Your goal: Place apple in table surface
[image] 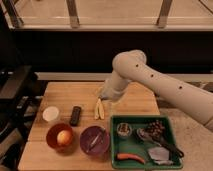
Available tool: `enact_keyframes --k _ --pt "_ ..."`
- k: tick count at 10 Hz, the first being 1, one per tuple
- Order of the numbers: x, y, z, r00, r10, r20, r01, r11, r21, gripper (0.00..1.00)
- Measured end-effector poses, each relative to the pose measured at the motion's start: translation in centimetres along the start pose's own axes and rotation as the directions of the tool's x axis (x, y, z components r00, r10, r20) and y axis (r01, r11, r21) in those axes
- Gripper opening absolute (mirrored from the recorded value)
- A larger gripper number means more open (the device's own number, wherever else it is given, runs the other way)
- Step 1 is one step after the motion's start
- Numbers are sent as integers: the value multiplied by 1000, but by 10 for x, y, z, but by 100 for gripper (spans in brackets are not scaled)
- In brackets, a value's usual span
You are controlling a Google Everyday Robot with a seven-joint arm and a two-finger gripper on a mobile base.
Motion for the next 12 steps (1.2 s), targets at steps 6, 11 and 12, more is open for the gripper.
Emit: enact_keyframes --k 6,11,12 --pt "-22 5 11 998 -5 60 6 1000 -26 73" --pt "-50 -12 55 996 -11 87 21 994 -109 73" --pt "-62 -20 72 994 -21 107 35 991 -129 73"
